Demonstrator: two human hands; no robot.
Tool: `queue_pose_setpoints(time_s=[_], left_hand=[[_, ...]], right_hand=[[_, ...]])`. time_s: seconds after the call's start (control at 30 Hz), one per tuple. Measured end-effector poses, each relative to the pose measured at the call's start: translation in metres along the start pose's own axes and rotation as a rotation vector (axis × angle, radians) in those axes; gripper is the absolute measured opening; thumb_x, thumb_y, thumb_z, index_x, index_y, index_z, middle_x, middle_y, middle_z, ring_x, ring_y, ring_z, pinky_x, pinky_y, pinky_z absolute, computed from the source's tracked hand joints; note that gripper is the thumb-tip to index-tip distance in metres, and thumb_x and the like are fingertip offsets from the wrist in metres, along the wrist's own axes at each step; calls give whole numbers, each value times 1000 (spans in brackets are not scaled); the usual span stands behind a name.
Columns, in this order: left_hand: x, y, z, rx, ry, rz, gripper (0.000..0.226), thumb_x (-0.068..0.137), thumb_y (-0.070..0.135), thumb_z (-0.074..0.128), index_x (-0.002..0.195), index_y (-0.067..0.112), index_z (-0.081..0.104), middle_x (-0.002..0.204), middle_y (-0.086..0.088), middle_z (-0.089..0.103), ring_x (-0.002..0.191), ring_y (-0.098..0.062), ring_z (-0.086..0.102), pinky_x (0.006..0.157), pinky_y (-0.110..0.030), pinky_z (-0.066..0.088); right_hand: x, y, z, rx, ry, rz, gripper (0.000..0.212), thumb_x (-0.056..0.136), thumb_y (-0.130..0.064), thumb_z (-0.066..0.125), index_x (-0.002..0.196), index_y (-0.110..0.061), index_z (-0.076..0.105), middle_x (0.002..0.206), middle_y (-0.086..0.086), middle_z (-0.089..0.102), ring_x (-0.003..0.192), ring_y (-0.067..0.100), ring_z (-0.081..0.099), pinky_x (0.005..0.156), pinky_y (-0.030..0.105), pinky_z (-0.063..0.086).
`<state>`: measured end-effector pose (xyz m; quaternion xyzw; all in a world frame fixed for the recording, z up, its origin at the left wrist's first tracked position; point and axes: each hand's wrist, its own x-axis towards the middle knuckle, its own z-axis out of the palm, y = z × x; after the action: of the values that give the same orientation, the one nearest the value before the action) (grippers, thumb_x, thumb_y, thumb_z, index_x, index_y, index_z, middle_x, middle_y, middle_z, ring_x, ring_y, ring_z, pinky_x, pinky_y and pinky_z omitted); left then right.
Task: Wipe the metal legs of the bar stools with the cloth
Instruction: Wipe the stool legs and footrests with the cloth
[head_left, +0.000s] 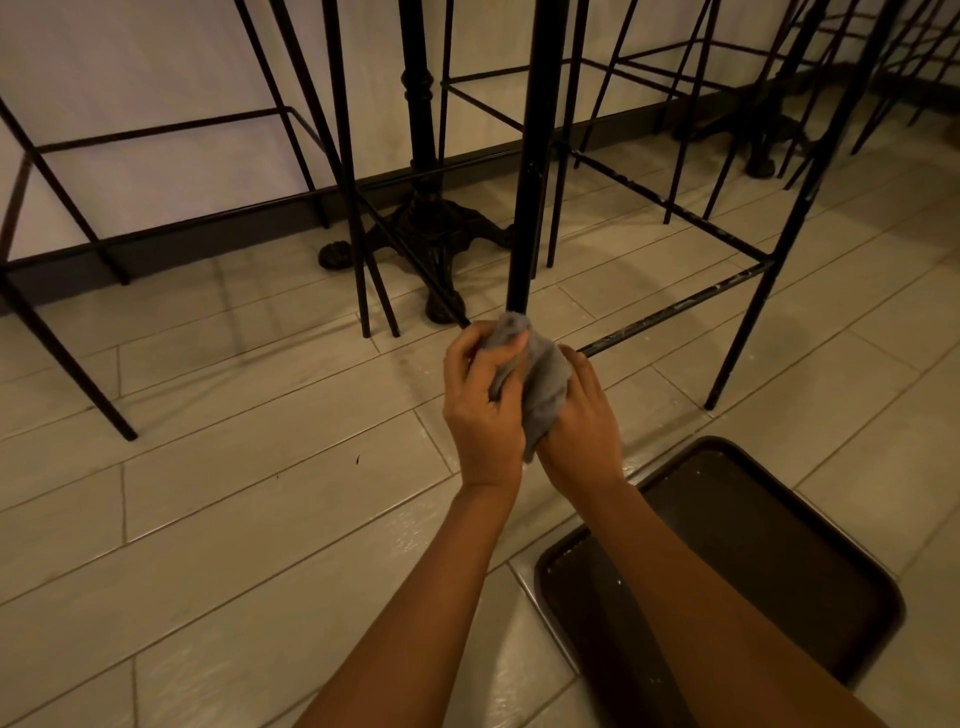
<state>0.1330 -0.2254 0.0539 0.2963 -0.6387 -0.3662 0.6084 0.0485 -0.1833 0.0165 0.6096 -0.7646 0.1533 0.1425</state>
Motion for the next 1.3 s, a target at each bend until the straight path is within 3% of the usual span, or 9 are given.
queue_pose_setpoints(time_s=[0.13, 0.23, 0.33, 0.43, 0.6, 0.83, 1.0, 1.1, 1.3], left_hand=[[-15, -6, -4, -40, -20, -98, 20, 81, 1, 65, 101, -6, 65, 111, -11, 55, 105, -2, 54, 96, -15, 44], [-19, -6, -10, -52, -48, -117, 17, 80, -2, 65, 97, 3, 67, 111, -13, 56, 105, -12, 57, 95, -18, 46], [-23, -9, -20, -35, -81, -128, 25, 80, -6, 63, 99, 11, 66, 110, -5, 56, 104, -2, 56, 95, -15, 45], [-22, -6, -20, -17, -50, -130, 22, 82, -5, 62, 100, 8, 66, 107, -2, 56, 103, 4, 54, 93, -12, 45], [-17, 0, -12, -44, -15, -113, 31, 87, 5, 60, 117, 14, 56, 115, -1, 59, 109, -6, 56, 96, -21, 46], [-51, -26, -22, -10, -63, -268, 26, 88, 0, 57, 112, 7, 60, 114, -13, 60, 106, -6, 57, 89, -9, 45], [-60, -34, -28, 2, -67, -333, 25, 85, 4, 62, 107, 16, 62, 109, -7, 63, 101, 5, 57, 85, -6, 44], [-56, -27, -24, -18, -14, -302, 27, 84, 4, 64, 101, 24, 61, 106, -6, 62, 99, -1, 58, 84, -8, 45], [-48, -21, -14, -47, 9, -280, 22, 84, 3, 63, 103, 15, 59, 106, -1, 63, 102, -2, 59, 86, -11, 47]], right_hand=[[-1, 2, 3, 0, 14, 58, 62, 80, -31, 62, 133, -5, 46, 132, 18, 53, 129, 36, 41, 112, 45, 30], [-3, 2, -1, 43, 53, 69, 67, 70, -28, 74, 129, -4, 51, 129, 20, 54, 130, 31, 31, 110, 44, 32], [-4, 2, -5, 71, 60, 83, 70, 64, -28, 79, 124, -3, 54, 125, 22, 56, 127, 35, 38, 106, 49, 38], [-4, -1, -8, 76, 91, 81, 59, 73, -26, 74, 123, -3, 53, 123, 22, 56, 124, 39, 46, 103, 50, 40], [-4, 0, -5, 77, 100, 86, 50, 80, -21, 68, 124, -3, 53, 125, 22, 55, 126, 39, 44, 106, 49, 37], [-1, -4, -5, 141, 172, 117, 29, 94, -24, 40, 114, -9, 55, 118, 17, 58, 125, 33, 43, 103, 46, 40], [-1, -3, -2, 156, 200, 112, 26, 96, -22, 39, 114, -10, 54, 117, 16, 58, 124, 31, 41, 103, 46, 41], [-2, -3, -3, 144, 203, 108, 25, 95, -20, 41, 115, -10, 53, 118, 15, 58, 126, 30, 40, 104, 45, 40], [-2, -2, -1, 134, 186, 108, 26, 94, -20, 40, 116, -11, 51, 120, 16, 57, 127, 30, 38, 106, 45, 38]])
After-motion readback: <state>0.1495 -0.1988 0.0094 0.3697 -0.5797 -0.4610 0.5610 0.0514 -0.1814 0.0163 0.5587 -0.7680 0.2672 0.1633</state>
